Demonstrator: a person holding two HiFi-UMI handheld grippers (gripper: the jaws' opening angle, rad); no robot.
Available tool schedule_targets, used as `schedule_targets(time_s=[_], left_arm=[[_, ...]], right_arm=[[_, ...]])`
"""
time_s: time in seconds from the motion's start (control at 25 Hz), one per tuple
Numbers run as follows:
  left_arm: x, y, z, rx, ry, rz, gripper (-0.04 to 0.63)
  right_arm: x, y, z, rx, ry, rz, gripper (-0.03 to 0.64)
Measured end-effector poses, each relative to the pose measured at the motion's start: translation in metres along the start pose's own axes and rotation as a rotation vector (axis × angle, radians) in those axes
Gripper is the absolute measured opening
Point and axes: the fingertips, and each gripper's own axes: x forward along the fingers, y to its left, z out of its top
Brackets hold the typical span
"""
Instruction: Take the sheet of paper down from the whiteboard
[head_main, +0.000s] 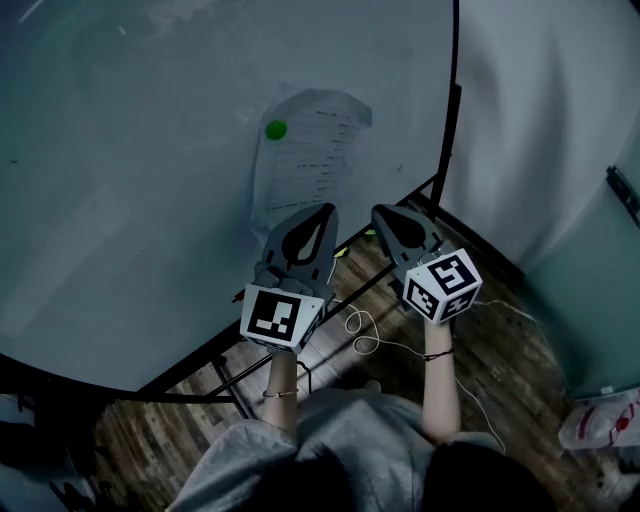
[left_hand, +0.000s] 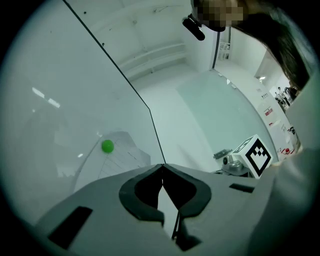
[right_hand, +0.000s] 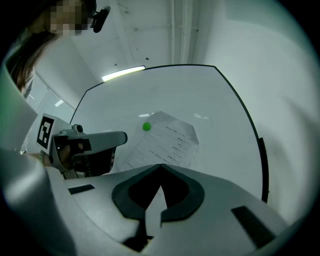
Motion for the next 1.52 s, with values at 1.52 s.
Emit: schedule_targets(time_s=[1.52], left_arm=[[0.052,0.113,0.027,0.414,0.289,0.657,0.123]], right_arm=[[0.096,-0.070,-0.005,0.189,0.036,0.355,0.087]])
